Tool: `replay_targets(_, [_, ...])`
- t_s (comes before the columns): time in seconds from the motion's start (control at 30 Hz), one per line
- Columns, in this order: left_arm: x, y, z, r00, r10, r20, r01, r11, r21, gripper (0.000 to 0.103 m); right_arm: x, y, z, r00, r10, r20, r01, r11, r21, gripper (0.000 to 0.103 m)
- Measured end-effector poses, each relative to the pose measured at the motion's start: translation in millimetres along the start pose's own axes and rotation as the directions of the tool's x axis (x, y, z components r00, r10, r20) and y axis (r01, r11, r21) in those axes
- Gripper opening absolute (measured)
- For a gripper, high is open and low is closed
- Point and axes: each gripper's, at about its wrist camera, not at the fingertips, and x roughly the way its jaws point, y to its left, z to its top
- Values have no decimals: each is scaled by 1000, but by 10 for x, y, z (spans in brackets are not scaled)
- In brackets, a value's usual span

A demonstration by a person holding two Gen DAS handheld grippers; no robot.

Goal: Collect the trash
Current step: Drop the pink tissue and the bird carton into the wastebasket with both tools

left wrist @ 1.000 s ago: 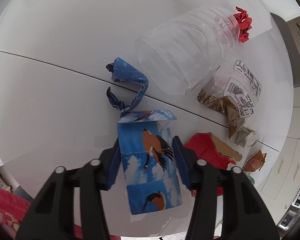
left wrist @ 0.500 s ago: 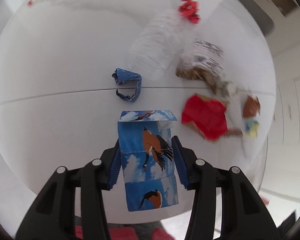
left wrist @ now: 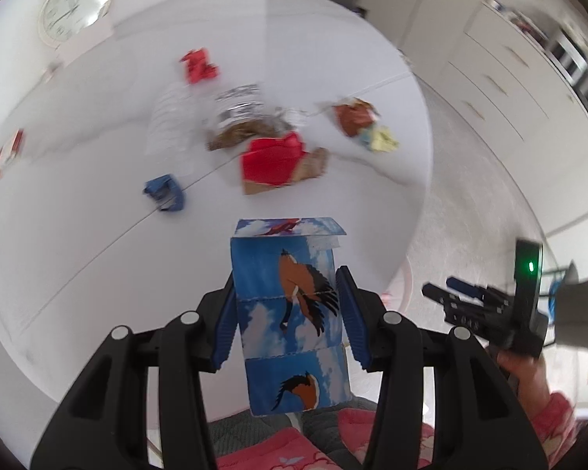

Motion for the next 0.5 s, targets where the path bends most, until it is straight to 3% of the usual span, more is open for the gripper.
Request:
replay_targets(0.17, [-10,-615,-98,999,-29,12,26,974,225,46,-356,-213,-40,996,-38,76,32,996,81,82])
replay_targets(0.3, [35,-1216,-223,997,-69,23,52,903,427,46,-707,-476,-109,987,-93,130,75,987,139,87])
replay_targets(0.4, [206,-1581,-320,996,-87,-6,77,850,521,46,-896,-664,-178,982,-110,154,78,977,197,89])
replay_targets(0.5, [543,-1867,-402,997,-55,-50,73,812,579,46,-1023,-820,-260,977,-122,172,78,968,240,89])
